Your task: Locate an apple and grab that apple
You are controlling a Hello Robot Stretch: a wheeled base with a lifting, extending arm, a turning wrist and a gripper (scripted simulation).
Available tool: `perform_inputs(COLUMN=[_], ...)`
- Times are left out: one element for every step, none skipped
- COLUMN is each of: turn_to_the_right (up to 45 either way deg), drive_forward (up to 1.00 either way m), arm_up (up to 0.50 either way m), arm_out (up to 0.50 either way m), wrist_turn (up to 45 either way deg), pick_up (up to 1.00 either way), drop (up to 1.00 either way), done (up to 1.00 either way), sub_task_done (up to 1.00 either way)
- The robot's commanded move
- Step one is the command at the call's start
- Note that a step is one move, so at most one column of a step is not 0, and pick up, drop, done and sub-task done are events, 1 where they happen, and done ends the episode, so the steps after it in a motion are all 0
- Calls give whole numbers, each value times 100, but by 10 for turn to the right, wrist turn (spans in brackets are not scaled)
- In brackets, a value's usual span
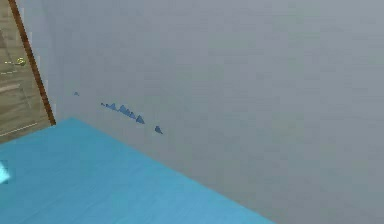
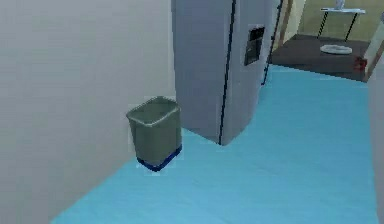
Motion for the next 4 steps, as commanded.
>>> perform_inputs(turn_to_the_right=[0, -450, -30, 0], drive_forward=[20, 0, 0, 15], arm_up=[0, 0, 0, 0], arm_out=[0, 0, 0, 0], wrist_turn=[0, 0, 0, 0], pick_up=[0, 0, 0, 0], drop=[0, 0, 0, 0], done=[0, 0, 0, 0], sub_task_done=[0, 0, 0, 0])
